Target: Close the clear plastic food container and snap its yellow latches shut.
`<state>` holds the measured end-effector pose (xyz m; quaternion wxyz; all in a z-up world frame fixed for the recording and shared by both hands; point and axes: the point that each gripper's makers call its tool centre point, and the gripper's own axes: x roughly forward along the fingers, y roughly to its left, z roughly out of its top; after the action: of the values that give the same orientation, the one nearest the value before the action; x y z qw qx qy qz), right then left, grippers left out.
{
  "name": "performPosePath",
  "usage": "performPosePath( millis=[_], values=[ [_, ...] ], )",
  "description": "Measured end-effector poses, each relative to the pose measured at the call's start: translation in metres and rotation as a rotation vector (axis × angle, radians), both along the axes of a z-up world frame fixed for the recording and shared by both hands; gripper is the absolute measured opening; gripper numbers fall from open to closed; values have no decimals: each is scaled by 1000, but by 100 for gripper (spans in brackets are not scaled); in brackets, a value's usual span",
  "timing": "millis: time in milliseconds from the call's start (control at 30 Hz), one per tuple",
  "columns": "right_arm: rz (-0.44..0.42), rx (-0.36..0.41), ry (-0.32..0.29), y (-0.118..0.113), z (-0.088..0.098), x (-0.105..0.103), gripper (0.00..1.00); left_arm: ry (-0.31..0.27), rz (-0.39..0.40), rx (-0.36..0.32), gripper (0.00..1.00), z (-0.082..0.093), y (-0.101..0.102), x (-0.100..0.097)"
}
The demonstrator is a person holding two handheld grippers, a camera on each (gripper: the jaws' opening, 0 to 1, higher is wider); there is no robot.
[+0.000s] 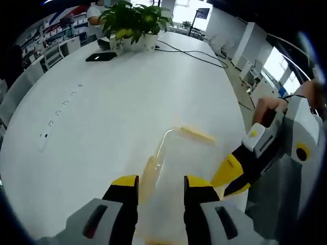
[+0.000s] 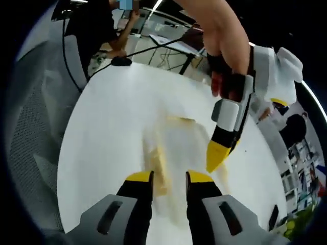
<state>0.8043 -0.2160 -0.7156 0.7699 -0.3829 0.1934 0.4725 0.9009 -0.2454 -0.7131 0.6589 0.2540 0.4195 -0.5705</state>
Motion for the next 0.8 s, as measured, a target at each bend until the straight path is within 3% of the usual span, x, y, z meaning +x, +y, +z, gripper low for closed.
performPosePath(
  millis=[200, 333, 800],
  values=[
    [2, -3, -5, 1, 0, 2, 22, 21, -21, 15, 29, -1, -1, 1],
    [5, -5, -5, 1, 0, 2, 22, 104, -30, 36, 28, -3, 0, -6],
    [14, -29, -16, 2, -3, 7, 25, 248, -102, 111, 32, -9, -2, -10]
  ],
)
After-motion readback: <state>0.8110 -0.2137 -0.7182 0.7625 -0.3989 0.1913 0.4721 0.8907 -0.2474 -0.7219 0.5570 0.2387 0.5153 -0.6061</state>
